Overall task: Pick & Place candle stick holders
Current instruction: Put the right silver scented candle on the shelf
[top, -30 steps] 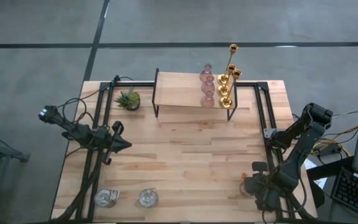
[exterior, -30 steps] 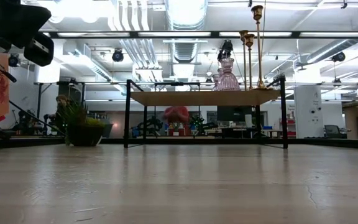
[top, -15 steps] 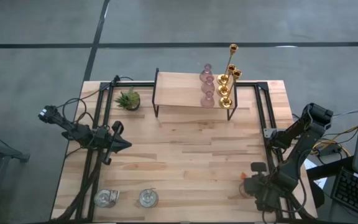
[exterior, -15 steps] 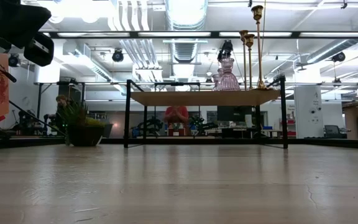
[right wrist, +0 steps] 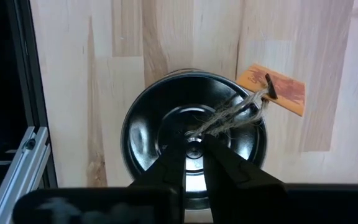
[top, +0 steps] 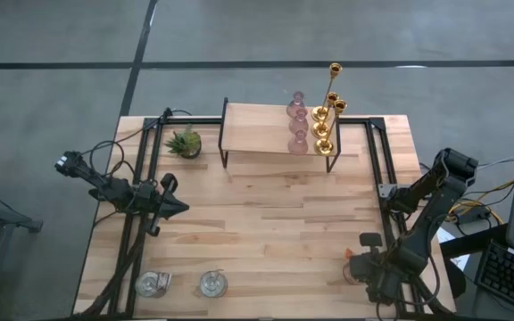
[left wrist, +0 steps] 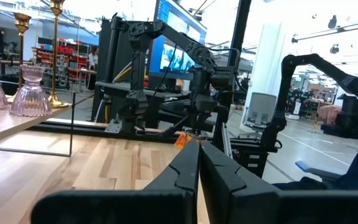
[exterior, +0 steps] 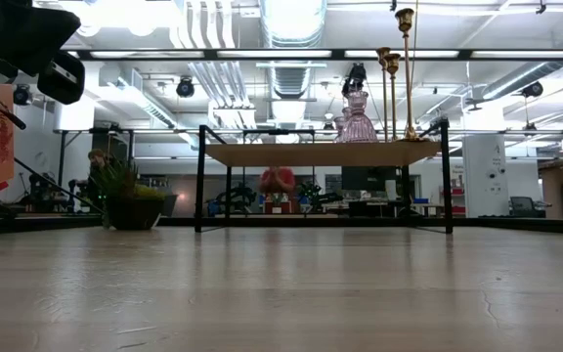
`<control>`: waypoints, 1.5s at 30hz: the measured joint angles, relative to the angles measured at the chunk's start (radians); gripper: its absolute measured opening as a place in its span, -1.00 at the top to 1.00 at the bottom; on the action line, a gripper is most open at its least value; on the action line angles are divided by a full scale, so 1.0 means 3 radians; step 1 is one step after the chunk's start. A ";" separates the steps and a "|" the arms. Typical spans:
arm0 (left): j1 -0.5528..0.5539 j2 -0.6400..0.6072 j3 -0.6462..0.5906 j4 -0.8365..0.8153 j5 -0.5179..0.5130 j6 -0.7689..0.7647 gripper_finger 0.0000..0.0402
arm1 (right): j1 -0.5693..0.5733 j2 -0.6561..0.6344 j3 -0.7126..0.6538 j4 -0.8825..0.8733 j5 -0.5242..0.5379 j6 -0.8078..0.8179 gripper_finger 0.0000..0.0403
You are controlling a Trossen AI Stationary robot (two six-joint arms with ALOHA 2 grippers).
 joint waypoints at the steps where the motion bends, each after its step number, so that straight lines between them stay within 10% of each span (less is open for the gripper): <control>1: 0.0000 0.0000 0.0000 0.0001 0.0000 0.0000 0.92 | 0.0000 0.0000 0.0010 -0.0009 0.0017 -0.0005 0.87; 45: 0.0000 0.0001 0.0000 0.0001 0.0000 0.0000 0.92 | -0.1180 -0.0001 0.0530 -0.0157 0.0040 -0.1707 0.89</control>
